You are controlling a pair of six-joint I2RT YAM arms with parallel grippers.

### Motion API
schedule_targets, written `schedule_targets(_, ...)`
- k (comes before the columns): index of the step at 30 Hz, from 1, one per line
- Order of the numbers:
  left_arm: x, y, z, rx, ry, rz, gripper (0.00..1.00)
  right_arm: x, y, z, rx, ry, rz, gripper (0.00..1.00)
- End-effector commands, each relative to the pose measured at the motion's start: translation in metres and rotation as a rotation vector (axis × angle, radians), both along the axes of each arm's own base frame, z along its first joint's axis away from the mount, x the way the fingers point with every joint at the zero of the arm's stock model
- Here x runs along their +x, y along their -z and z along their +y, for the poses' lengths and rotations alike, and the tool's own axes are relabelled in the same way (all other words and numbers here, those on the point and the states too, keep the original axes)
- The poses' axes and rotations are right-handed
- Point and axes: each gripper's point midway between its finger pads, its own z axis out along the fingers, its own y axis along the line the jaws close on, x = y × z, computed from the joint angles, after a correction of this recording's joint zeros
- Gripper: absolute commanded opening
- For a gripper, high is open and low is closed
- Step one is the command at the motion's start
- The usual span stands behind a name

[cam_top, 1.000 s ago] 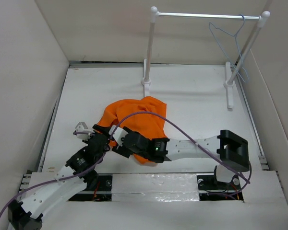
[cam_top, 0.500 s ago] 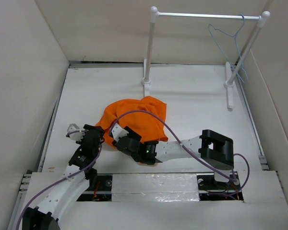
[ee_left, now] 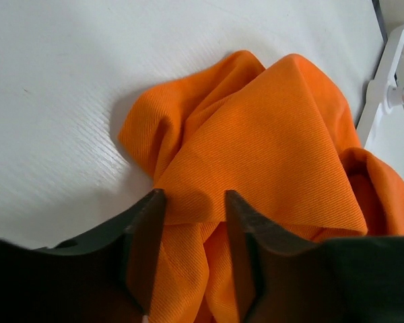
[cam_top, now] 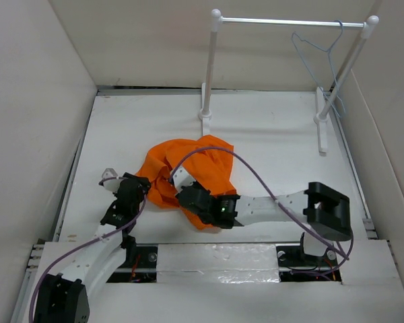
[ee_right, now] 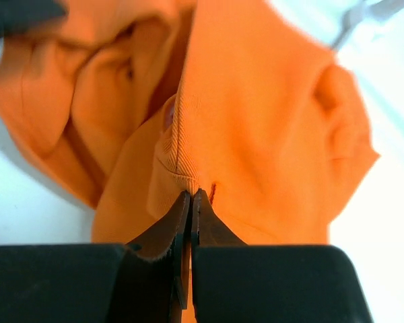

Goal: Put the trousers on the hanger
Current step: Flatten out the trousers at the center of the board.

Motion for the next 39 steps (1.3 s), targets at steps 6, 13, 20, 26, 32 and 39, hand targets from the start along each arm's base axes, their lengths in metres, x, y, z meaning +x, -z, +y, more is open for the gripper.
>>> schedule_targets(6,0.015,-0.006,-0.013,-0.003,0.078,-0.041,0.09,0.043,-0.109,-0.094,0.231,0.195,-0.102,0.00)
schedule_targets(13,0.039,-0.034,-0.024,0.017,0.132,-0.086,0.00,0.060,-0.160,-0.182,0.337,0.321,-0.160,0.00)
schedule_targets(20,0.054,-0.140,-0.008,0.064,0.060,-0.290,0.00,0.053,-0.192,-0.260,0.421,0.436,-0.222,0.00)
schedule_targets(26,0.037,-0.215,0.007,0.047,-0.010,-0.433,0.00,0.035,-0.193,-0.327,0.488,0.599,-0.259,0.00)
schedule_targets(32,0.025,-0.246,0.009,0.013,-0.010,-0.517,0.00,0.050,-0.170,-0.347,0.501,0.651,-0.189,0.00)
schedule_targets(39,-0.022,-0.325,0.034,0.064,-0.070,-0.679,0.00,-0.007,-0.234,-0.365,0.694,0.530,-0.348,0.00)
